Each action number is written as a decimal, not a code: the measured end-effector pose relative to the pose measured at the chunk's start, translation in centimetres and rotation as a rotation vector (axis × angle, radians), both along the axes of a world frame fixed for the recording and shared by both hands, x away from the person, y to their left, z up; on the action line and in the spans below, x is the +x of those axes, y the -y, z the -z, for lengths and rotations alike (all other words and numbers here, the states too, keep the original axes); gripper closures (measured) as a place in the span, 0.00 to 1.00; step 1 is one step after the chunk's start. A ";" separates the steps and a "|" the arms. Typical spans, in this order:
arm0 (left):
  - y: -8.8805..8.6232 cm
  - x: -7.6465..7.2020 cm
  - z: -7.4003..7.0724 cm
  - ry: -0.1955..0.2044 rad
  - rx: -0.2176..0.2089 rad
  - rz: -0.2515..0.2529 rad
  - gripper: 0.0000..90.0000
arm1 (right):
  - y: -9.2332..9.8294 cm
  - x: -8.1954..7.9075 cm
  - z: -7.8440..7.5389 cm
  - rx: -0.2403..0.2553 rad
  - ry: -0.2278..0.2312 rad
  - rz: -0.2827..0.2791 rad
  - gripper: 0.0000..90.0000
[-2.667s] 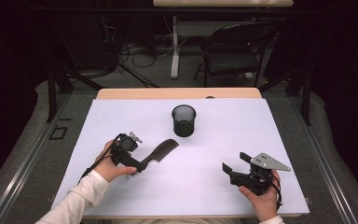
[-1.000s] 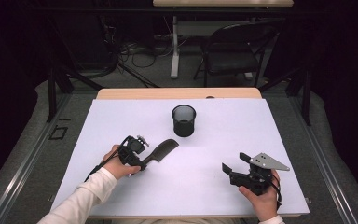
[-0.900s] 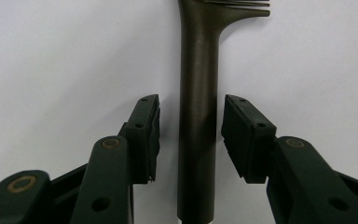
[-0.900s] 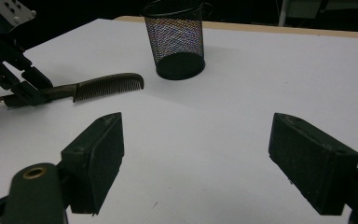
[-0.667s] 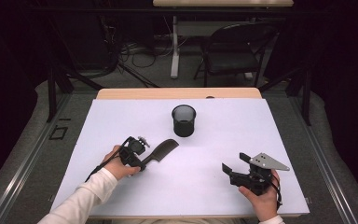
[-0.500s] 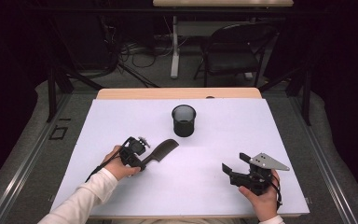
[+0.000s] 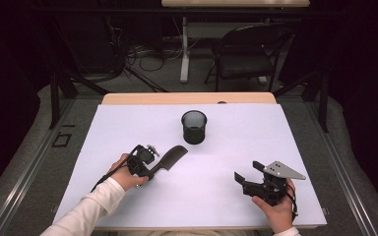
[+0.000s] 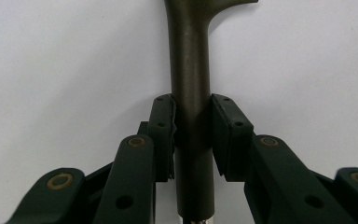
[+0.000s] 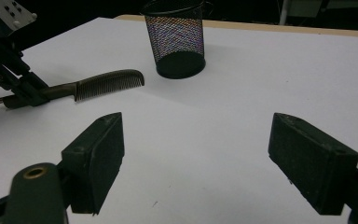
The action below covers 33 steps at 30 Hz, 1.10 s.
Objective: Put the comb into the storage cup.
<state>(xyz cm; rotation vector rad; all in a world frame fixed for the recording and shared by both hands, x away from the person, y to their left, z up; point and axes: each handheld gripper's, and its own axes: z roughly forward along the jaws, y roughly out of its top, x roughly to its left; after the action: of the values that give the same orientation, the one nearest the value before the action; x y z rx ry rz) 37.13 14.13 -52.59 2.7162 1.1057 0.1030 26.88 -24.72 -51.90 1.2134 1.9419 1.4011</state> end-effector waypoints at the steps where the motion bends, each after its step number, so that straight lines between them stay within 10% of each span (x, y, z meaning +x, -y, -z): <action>1: 0.0 0.0 0.0 0.000 0.001 -0.003 0.79 | 0.0 0.0 0.0 -0.001 0.000 0.000 0.20; 33: -0.7 0.2 -0.7 -0.017 -0.048 -0.067 0.81 | 0.0 0.0 0.0 -0.002 -0.001 0.001 0.21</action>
<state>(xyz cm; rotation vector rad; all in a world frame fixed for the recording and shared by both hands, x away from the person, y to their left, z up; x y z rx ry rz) 37.34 14.78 -51.85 2.6439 1.1881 0.0626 26.91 -24.72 -51.94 1.2141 1.9428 1.3987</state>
